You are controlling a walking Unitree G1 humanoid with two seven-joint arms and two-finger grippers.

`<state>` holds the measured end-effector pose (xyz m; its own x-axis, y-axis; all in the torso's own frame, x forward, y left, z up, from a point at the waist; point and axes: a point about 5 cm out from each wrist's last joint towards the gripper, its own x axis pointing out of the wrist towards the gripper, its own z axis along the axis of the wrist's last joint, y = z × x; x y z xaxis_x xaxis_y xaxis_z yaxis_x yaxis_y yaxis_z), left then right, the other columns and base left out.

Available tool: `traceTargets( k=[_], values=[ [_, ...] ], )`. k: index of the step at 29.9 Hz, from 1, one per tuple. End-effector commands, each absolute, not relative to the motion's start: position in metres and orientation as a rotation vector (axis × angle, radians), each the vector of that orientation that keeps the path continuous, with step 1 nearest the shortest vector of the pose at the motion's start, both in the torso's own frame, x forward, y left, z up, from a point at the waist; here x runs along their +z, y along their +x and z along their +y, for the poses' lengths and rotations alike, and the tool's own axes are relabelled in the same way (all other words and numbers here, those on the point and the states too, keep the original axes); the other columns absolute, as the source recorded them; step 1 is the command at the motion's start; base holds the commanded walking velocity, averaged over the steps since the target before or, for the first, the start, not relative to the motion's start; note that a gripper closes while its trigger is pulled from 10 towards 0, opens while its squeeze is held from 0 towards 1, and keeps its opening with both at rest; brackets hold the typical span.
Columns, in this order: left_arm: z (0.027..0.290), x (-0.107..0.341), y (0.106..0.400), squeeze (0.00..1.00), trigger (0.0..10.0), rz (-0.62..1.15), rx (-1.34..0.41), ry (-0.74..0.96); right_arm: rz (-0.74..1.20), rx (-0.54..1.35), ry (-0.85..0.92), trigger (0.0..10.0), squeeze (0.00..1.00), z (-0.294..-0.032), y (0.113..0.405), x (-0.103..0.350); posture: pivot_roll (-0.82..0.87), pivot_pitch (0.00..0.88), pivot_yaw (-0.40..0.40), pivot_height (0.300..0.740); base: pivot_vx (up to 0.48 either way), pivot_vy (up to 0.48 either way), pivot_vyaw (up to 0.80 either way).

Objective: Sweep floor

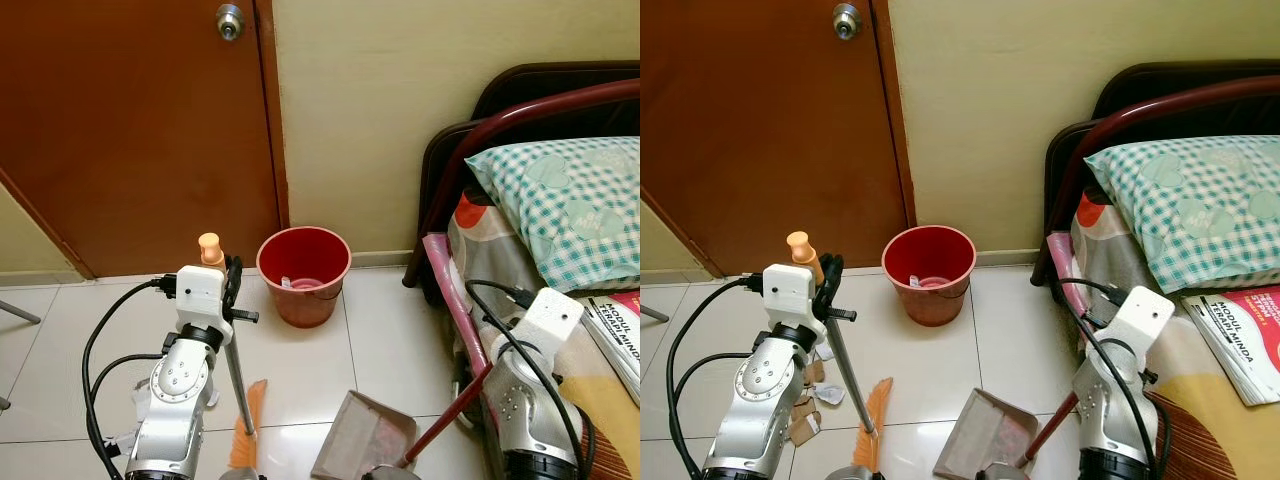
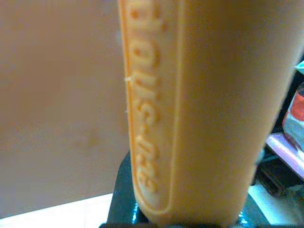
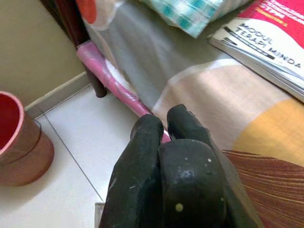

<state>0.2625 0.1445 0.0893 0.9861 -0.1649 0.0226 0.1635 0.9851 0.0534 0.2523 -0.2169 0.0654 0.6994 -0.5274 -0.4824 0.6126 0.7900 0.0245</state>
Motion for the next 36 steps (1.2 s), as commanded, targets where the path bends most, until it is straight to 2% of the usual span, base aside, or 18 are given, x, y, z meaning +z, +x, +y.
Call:
traceTargets(
  k=[1,3,6,11,25,32,36],
  values=[
    [0.139,0.092,0.265,0.00,10.0,-0.035,-0.181,0.008,0.478,-0.663,0.187,10.0,0.00,-0.216,0.254,0.070,-0.09,0.040,0.000,0.740,0.000,0.000,0.00],
    [0.139,0.093,0.266,0.00,10.0,-0.037,-0.184,0.007,0.401,-0.740,0.231,10.0,0.00,-0.222,0.255,0.077,-0.08,0.037,0.001,0.740,0.000,0.000,0.00],
    [0.138,0.093,0.266,0.00,10.0,-0.038,-0.188,0.006,0.303,-0.818,0.202,10.0,0.00,-0.228,0.256,0.090,-0.08,0.037,0.001,0.740,0.000,0.000,0.00],
    [0.138,0.092,0.266,0.00,10.0,-0.032,-0.201,0.010,0.203,-0.821,0.169,10.0,0.00,-0.230,0.262,0.105,-0.08,0.040,0.010,0.740,0.000,0.000,0.00],
    [0.137,0.094,0.265,0.00,10.0,-0.036,-0.231,0.009,0.213,-0.835,0.122,10.0,0.00,-0.229,0.261,0.097,-0.08,0.042,0.024,0.740,0.000,0.000,0.00],
    [0.136,0.094,0.264,0.00,10.0,-0.037,-0.244,0.006,0.281,-0.632,-0.040,10.0,0.00,-0.220,0.262,0.079,-0.08,0.045,0.022,0.740,0.000,0.000,0.00],
    [0.136,0.095,0.263,0.00,10.0,-0.043,-0.242,0.002,0.343,-0.472,0.077,10.0,0.00,-0.206,0.260,0.066,-0.07,0.053,0.019,0.740,0.000,0.000,0.00]
  ],
)
